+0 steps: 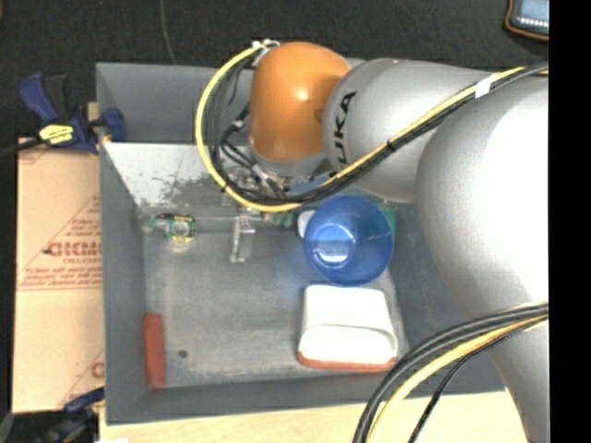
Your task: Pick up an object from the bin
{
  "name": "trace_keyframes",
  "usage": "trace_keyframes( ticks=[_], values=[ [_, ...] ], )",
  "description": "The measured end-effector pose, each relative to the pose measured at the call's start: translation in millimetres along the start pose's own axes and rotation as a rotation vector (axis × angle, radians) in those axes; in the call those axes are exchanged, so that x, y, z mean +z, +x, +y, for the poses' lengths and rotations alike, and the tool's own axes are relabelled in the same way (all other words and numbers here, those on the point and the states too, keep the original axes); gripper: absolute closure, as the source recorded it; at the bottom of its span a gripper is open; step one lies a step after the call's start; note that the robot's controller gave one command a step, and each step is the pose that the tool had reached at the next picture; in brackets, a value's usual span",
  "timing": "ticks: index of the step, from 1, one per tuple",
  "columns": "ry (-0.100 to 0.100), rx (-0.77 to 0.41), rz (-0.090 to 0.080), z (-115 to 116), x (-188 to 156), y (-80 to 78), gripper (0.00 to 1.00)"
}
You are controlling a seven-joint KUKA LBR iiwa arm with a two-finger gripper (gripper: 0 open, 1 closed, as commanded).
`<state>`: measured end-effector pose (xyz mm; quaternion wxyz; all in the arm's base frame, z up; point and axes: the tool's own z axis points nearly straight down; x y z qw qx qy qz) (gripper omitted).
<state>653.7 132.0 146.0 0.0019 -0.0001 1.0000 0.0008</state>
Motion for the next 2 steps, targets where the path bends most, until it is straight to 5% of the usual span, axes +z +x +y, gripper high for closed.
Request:
trace_keyframes(
  ticks=[1, 2],
  values=[
    [-0.002, 0.087, 0.001, 43.6, 74.1, -2.4, 0.0],
    [-0.002, 0.076, -0.014, 61.9, 17.9, 2.4, 0.0]
  ],
)
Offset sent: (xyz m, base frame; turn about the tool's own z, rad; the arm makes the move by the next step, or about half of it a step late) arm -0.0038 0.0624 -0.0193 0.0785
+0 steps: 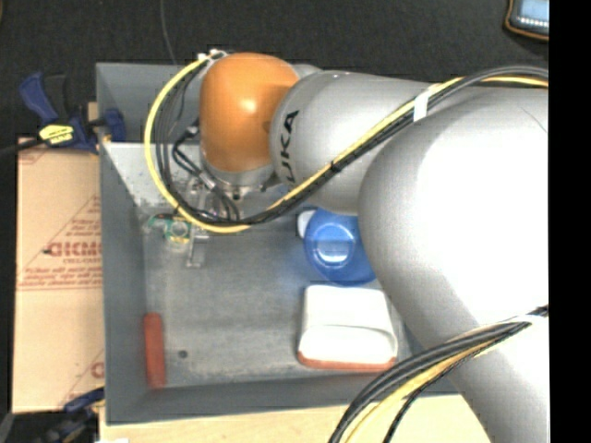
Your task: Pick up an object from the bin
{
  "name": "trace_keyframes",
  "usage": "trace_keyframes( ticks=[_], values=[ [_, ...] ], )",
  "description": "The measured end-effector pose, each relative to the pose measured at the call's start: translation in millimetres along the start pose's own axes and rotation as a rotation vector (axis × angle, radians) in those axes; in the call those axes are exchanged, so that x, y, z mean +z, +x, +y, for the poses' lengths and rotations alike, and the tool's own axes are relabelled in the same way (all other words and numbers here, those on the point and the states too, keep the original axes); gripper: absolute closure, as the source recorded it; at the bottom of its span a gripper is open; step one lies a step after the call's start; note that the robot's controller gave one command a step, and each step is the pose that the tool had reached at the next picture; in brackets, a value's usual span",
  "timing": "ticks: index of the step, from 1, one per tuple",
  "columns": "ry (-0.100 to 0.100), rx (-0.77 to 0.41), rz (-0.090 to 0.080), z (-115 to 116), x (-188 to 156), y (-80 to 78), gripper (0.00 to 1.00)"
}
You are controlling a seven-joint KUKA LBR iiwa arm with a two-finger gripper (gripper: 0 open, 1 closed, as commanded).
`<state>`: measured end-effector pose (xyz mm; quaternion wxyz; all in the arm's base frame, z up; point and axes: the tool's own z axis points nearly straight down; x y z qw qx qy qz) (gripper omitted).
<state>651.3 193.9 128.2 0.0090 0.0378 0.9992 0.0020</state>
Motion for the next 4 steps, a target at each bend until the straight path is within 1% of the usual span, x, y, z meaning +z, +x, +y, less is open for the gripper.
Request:
trace_keyframes(
  ticks=[1, 2, 3, 4],
  values=[
    [0.002, 0.022, 0.014, 41.2, 27.3, 0.9, 0.0],
    [0.0, 0.116, 0.006, -8.6, 56.1, -2.4, 0.0],
    [0.004, 0.244, 0.002, 25.0, 55.0, -3.9, 1.0],
    [0.004, 0.244, 0.002, 25.1, 54.9, -3.9, 1.0]
  ],
)
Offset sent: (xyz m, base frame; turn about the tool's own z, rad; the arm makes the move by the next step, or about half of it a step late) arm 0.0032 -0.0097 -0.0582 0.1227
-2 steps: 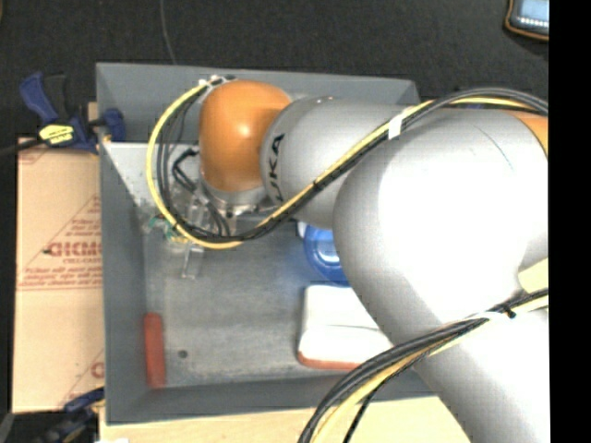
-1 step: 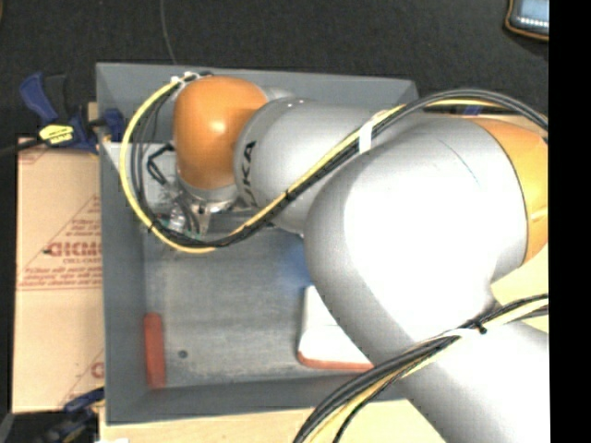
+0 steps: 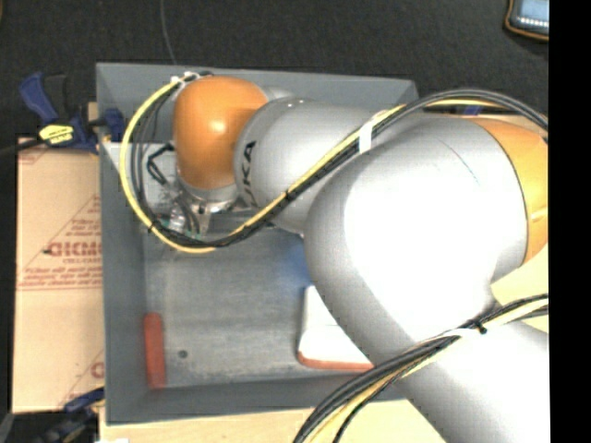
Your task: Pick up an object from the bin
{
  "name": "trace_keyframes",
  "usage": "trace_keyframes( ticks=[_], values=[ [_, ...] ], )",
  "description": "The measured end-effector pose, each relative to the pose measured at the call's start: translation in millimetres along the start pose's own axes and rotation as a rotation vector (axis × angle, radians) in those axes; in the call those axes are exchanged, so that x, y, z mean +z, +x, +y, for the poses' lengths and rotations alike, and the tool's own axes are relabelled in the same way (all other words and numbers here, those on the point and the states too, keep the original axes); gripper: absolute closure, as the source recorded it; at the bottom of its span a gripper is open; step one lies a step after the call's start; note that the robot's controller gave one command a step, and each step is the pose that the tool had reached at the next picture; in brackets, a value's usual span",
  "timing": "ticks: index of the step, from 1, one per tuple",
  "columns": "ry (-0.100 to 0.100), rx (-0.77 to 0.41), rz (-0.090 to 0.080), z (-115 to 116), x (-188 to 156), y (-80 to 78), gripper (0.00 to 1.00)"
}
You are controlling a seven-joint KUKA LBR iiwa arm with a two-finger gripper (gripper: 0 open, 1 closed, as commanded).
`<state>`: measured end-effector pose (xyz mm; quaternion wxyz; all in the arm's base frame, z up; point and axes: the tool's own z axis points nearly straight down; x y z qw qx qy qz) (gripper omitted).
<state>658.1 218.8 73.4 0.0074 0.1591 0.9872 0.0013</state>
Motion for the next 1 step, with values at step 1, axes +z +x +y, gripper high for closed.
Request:
trace_keyframes(
  ticks=[1],
  values=[
    [-0.004, 0.0, -0.005, 0.4, -72.8, -3.6, 1.0]
  ],
)
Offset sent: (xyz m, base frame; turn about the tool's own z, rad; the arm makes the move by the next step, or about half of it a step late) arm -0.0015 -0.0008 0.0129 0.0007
